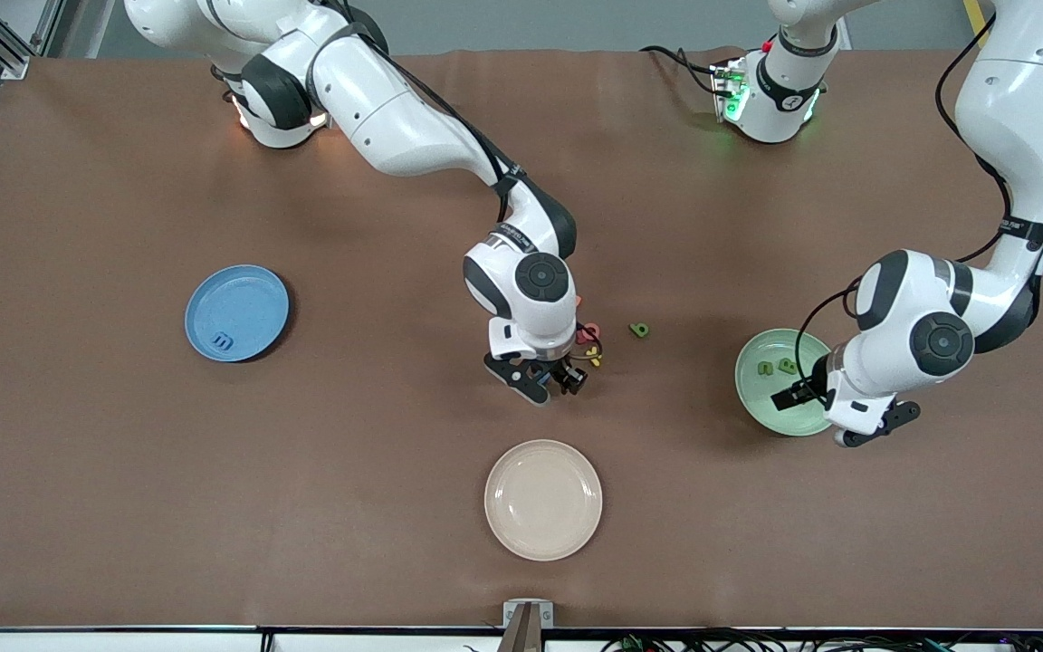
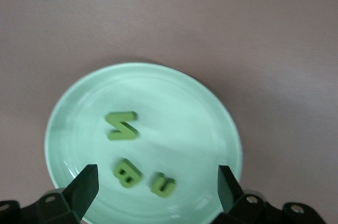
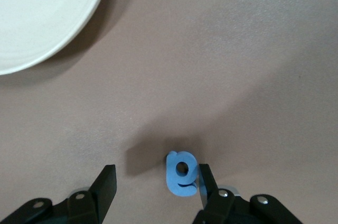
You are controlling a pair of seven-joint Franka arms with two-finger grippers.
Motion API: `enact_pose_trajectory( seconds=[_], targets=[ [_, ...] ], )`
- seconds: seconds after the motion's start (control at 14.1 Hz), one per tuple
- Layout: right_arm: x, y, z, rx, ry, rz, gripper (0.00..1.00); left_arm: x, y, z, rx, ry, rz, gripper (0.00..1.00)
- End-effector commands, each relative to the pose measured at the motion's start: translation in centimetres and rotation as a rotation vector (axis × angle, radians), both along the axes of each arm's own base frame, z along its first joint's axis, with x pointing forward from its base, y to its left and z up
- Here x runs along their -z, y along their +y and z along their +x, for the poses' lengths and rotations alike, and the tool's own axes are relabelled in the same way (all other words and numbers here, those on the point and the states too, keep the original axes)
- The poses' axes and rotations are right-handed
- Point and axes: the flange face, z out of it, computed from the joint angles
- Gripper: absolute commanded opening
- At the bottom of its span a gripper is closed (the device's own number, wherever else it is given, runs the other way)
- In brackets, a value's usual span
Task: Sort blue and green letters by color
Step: 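Release the z and move the left gripper to the green q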
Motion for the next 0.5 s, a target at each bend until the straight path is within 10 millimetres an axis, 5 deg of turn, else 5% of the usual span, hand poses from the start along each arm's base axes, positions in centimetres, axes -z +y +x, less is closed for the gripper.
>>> enact_pose_trajectory(
  seconds=[0.0, 0.28, 0.43],
  targets=[
    [-0.3, -0.4, 0.0, 0.017, 0.025, -0.006, 0.71, -1.9, -3.3, -1.0, -0.014, 0.009, 0.014, 0.99],
    [0.1, -0.7, -0.1, 0.018, 0.038, -0.023, 0.68, -2.5, -10.5, -2.8, -0.06, 0.008, 0.007, 0.99],
    [0.3, -0.6, -0.2, 0.011, 0.037, -0.029, 0.56, -2.1, -15.0, -4.3, -0.074, 0.013, 0.011, 0.99]
  ],
)
